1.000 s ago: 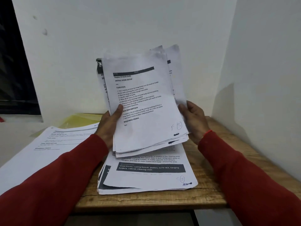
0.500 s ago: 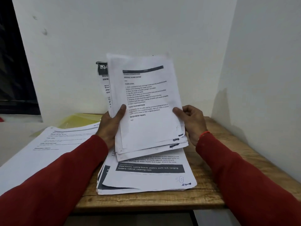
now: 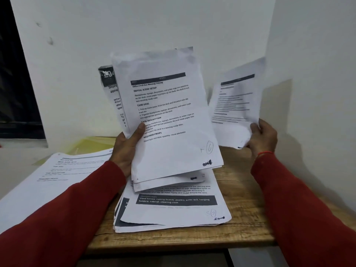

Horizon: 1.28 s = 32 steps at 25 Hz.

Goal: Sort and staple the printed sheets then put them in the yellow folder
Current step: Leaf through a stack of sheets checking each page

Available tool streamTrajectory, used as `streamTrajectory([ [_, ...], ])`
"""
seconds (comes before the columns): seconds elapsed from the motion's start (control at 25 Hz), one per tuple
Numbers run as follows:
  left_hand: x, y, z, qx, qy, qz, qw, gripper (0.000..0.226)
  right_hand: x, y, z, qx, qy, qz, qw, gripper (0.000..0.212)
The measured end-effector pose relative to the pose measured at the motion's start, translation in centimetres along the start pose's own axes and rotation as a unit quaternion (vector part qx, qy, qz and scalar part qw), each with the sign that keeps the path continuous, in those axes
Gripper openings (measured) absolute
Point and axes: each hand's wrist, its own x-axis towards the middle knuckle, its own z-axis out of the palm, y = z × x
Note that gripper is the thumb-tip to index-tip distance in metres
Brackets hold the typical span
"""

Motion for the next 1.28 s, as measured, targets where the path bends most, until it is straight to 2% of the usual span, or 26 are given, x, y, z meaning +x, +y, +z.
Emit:
streamTrajectory([
  [0.12, 0.0, 0.1, 0.0, -0.024, -0.011, -0.004, 1.000, 0.033, -2.3, -1.3, 2.2, 0.119, -0.196, 0.013, 0.973, 0.019],
  [0.2, 0.1, 0.3, 0.0, -0.033, -0.015, -0.009, 0.999, 0.031, -3.8, -1.8, 3.4, 0.130, -0.253, -0.003, 0.959, 0.021],
  [0.32, 0.5, 0.3, -0.5, -0.076, -0.038, -0.030, 0.996, 0.039, -4.0, -1.3, 3.8, 0.096, -0.174, -0.009, 0.980, 0.024],
  [0.4, 0.8, 0.6, -1.1, -0.125, -0.045, -0.051, 0.990, 0.065, -3.5, -1.4, 3.0, 0.085, -0.101, 0.021, 0.991, 0.028],
  [0.44, 0.9, 0.8, -1.4, -0.137, -0.047, -0.056, 0.988, 0.077, -3.3, -1.4, 2.7, 0.082, -0.095, 0.035, 0.991, 0.029],
  [0.52, 1.2, 1.1, -1.8, -0.131, -0.044, -0.069, 0.988, 0.083, -3.7, -1.6, 2.9, 0.100, -0.145, 0.062, 0.982, 0.026],
  [0.64, 1.4, 0.6, -1.9, -0.091, -0.019, -0.093, 0.991, 0.055, -5.1, -2.2, 3.5, 0.176, -0.273, 0.107, 0.940, 0.026],
  [0.72, 1.5, 0.0, -1.9, -0.074, 0.010, -0.094, 0.993, 0.044, -5.9, -3.2, 3.6, 0.220, -0.328, 0.122, 0.911, 0.026],
  [0.8, 1.5, -0.5, -1.8, -0.062, 0.029, -0.108, 0.992, 0.039, -6.4, -3.9, 3.5, 0.247, -0.356, 0.123, 0.893, 0.025],
  [0.96, 1.2, -0.8, -1.9, -0.049, 0.012, -0.164, 0.985, 0.036, -7.8, -4.2, 3.7, 0.268, -0.395, 0.135, 0.868, 0.021],
  [1.04, 1.3, -1.1, -1.9, -0.010, 0.021, -0.151, 0.988, 0.037, -8.1, -4.4, 3.7, 0.254, -0.415, 0.153, 0.860, 0.022],
  [1.16, 1.0, -1.1, -1.3, 0.035, 0.043, -0.099, 0.994, 0.035, -8.0, -4.5, 3.7, 0.205, -0.433, 0.165, 0.862, 0.050],
  [1.28, 0.3, -1.2, -0.4, 0.046, 0.019, -0.077, 0.996, 0.036, -8.2, -4.1, 4.0, 0.184, -0.353, 0.130, 0.908, 0.037],
])
